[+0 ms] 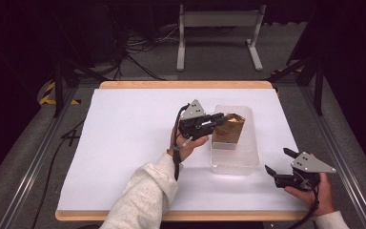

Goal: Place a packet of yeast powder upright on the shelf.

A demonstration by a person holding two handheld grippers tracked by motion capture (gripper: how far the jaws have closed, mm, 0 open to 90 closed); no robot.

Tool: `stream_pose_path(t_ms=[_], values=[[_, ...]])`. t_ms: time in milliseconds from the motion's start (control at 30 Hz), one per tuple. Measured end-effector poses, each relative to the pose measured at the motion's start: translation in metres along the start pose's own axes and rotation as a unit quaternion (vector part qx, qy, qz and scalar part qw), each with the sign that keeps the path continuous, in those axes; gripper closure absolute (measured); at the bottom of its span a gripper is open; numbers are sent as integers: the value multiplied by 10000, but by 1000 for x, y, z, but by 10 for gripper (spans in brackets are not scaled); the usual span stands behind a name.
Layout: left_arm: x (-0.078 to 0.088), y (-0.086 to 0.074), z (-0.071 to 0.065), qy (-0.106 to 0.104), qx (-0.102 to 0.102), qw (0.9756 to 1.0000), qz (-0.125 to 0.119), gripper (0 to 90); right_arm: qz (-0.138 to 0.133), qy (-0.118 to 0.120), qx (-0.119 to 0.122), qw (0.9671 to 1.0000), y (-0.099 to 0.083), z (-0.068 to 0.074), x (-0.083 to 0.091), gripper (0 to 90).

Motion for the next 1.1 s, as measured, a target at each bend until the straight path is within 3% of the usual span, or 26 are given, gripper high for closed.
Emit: stream_pose_path(t_ms=[333,500,700,800,1100], values=[[3,0,1,191,-72,9997,111,655,11,24,-16,10000,-1,-1,-1,131],[12,1,2,35,-214,9997,76,584,44,10,-8,10000,-1,0,-2,131],[18,0,0,186,-467,9981,359,510,53,3,17,10000,0,0,-2,131],[18,1,-2,381,-550,9968,439,439,53,-3,18,10000,0,0,-2,131],[22,-1,-4,616,-640,9941,617,317,41,-5,14,10000,0,0,-2,131]])
Point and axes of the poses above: each handheld gripper's, and its own axes: x roughly backward along the jaws, y roughly out of its top, z roughly to its left, the point moved 2 cm from there along -x, roughly forward along the jaws, and after that the axes turned 12 degrees about z, right-handed, at the moved point
